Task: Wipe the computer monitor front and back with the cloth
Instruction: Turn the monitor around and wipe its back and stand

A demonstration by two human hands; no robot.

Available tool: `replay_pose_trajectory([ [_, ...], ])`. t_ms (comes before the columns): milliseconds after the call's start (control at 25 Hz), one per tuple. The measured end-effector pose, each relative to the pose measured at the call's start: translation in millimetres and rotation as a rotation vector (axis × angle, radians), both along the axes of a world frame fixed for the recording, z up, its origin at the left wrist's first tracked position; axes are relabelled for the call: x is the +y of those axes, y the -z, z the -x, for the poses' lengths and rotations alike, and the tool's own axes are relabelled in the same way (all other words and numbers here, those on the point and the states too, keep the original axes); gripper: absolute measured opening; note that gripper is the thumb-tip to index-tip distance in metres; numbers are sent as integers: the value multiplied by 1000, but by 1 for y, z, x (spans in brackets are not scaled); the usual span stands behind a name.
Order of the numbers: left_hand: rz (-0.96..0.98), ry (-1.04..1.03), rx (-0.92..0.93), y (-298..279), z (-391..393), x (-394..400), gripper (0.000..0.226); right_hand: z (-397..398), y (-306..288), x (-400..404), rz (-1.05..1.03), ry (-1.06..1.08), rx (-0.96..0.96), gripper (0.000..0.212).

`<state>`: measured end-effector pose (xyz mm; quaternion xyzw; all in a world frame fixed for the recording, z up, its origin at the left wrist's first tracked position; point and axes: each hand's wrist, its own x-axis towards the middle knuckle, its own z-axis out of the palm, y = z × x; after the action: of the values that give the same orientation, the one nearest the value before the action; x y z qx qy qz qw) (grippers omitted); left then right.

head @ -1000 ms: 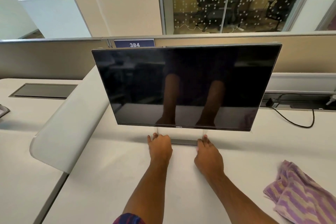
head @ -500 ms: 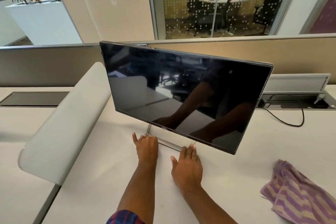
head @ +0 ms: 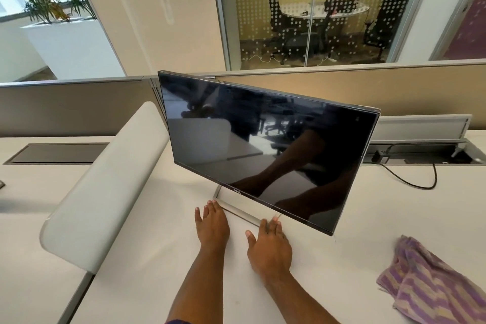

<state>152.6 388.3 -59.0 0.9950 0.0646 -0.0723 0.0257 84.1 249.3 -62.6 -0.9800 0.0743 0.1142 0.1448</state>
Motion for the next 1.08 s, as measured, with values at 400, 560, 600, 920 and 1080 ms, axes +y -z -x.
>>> replay_pose_trajectory([
  [400, 396, -167, -274, -28, 83, -23, 38, 67, 19, -64, 9, -259, -547, 26],
  [560, 449, -189, -504, -68, 96, -46, 38, 96, 8, -91, -110, -171, -609, 16],
  [600, 468, -181, -570, -84, 100, -55, 42, 100, 11, -99, -127, -151, -593, 26],
  [920, 585, 88, -999, -188, 114, -114, 16, 117, -4, -158, -451, 106, -577, 46],
  [1080, 514, 352, -1064, -234, 104, -135, 33, 107, -16, -176, -722, 318, -580, 44],
])
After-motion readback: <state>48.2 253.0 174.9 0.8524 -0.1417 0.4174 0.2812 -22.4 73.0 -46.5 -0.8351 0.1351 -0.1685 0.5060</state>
